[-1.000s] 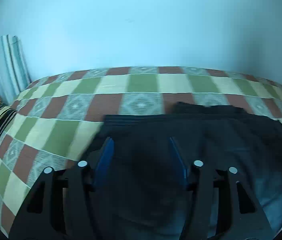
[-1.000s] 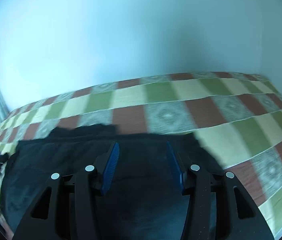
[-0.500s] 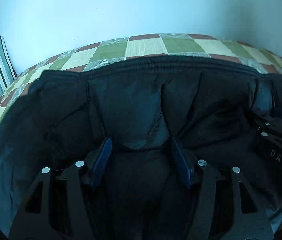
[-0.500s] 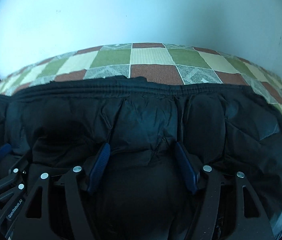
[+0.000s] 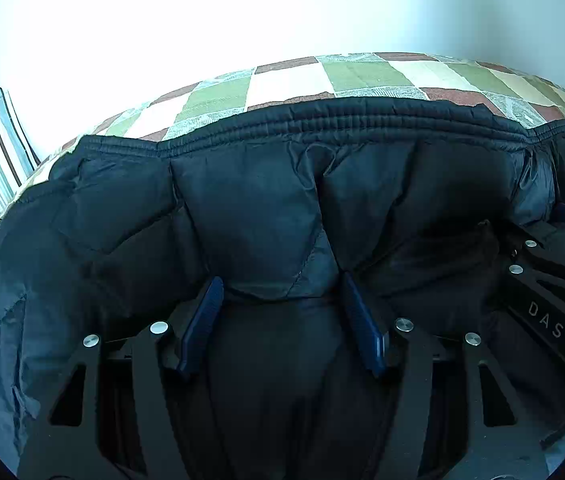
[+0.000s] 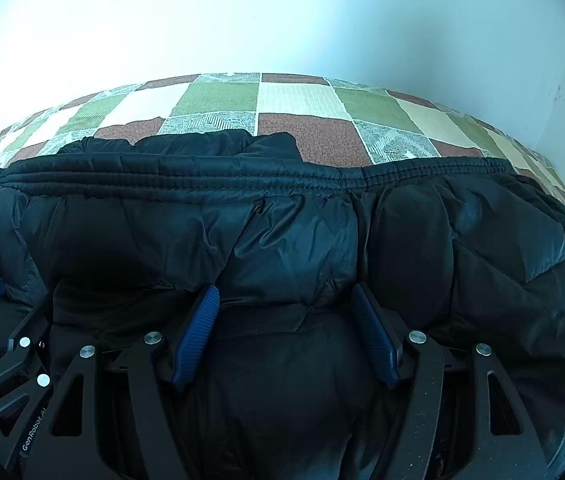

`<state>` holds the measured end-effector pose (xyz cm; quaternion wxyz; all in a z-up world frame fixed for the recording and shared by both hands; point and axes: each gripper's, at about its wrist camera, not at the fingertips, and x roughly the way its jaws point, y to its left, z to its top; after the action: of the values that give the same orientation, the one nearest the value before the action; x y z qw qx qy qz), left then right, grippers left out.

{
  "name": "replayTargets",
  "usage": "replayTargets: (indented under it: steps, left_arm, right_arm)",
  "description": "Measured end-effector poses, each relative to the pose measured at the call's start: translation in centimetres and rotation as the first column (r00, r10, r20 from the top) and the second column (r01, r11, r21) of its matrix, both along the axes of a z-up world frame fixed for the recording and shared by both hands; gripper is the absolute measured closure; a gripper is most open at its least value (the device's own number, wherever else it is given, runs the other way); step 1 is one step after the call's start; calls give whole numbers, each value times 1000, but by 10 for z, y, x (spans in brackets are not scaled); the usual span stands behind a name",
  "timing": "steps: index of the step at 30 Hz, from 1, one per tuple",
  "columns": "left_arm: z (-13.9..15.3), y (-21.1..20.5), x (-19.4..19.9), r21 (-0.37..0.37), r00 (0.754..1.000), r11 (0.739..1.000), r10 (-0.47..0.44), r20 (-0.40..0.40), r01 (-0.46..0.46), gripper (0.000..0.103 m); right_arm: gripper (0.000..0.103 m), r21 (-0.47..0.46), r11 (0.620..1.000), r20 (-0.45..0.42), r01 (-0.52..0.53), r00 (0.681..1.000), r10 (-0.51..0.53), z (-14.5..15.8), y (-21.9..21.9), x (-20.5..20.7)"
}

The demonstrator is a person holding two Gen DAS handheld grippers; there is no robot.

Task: Fold large clothes

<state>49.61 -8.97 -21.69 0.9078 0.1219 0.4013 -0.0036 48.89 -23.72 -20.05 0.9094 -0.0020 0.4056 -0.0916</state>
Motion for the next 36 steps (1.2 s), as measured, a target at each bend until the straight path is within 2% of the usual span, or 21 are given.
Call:
replayTargets:
  steps: [7, 10, 12, 16, 19, 23, 26, 29, 32, 34, 36]
  left_arm:
    - [2, -3, -1, 27, 1000, 1000, 4, -3, -4, 41]
    - [12, 0, -2, 3, 1000, 1000, 4, -18, -4, 39]
    - [22, 9, -6, -37, 999, 999, -13, -34, 12, 36]
    - [40, 37, -28, -127, 999, 992, -11, -39, 6, 32]
    - [56, 68, -60, -179, 1000, 984, 11, -9, -12, 28]
    - [72, 107, -102, -204, 998, 978, 49, 24, -44, 22]
    - [76, 146, -138, -252, 992, 961, 122, 27, -111, 21]
    - [70, 183, -168, -320, 982, 930, 189, 0, -179, 21]
    - [59, 201, -181, -407, 983, 896, 178, -34, -176, 16]
    - [50, 207, -183, -429, 984, 886, 170, -57, -178, 14]
    - [43, 208, -176, -449, 983, 874, 169, -76, -185, 13]
  right_arm:
    - [34, 5, 1000, -3, -4, 1000, 4, 6, 0, 1]
    - [32, 33, 999, 1, -19, 1000, 19, 16, -3, -3]
    - [31, 46, 998, 10, -31, 999, 31, 24, -4, -9]
    - [30, 83, 996, 46, -37, 998, 34, 48, -17, -40]
    - [28, 139, 990, 64, -15, 998, 6, 61, -37, -71]
    - [28, 184, 982, 79, 37, 995, -53, 74, -75, -117]
    - [28, 192, 976, 92, 100, 989, -119, 82, -105, -152]
    - [27, 219, 965, 68, 148, 984, -166, 79, -131, -177]
    - [27, 232, 958, 27, 170, 983, -181, 66, -146, -192]
    - [27, 228, 956, 6, 187, 981, -193, 56, -151, -198]
    - [26, 262, 945, -9, 194, 980, -198, 49, -156, -201]
